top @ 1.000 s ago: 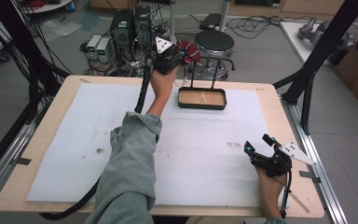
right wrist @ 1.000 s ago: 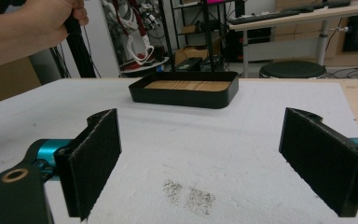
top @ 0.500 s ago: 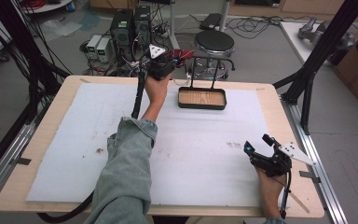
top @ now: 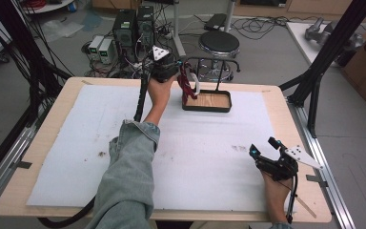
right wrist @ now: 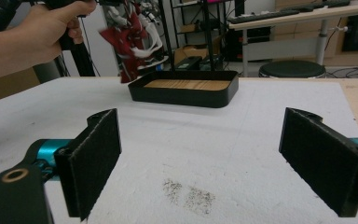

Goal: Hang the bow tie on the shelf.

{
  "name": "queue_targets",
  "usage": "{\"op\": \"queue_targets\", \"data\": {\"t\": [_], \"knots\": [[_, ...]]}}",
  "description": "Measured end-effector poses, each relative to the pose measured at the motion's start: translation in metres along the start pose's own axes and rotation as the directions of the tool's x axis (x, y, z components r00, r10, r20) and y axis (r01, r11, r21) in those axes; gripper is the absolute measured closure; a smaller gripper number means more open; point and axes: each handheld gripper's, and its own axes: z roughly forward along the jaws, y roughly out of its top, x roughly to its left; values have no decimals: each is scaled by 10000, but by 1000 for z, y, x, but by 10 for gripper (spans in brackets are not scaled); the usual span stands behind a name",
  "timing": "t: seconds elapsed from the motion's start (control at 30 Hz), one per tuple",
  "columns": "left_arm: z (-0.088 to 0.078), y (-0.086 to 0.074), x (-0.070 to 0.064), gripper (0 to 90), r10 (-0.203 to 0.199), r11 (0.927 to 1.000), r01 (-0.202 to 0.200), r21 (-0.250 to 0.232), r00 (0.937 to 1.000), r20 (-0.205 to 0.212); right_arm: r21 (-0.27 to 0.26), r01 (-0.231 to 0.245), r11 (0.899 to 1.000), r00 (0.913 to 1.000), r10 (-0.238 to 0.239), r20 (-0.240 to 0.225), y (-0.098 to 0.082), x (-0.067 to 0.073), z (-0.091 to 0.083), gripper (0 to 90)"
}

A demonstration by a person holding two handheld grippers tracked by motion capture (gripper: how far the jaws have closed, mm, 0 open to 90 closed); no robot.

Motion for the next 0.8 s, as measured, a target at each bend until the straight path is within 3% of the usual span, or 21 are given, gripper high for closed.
{"op": "queue_targets", "data": {"t": [0.4, 0.7, 0.8], "knots": [[-32, 10, 10, 538, 228, 9994, -217, -262, 9987, 452, -19, -1, 10000, 10000, 1, 49, 0, 1, 0, 119], [-77, 14, 32, 488, 245, 9977, -197, -654, 9970, 739, -15, 27, 10000, 9999, -27, 103, 0, 1, -1, 118], [-86, 15, 36, 457, 270, 9972, -218, -721, 9971, 719, -21, 43, 10000, 9999, -43, 114, 0, 1, 0, 118]]}}
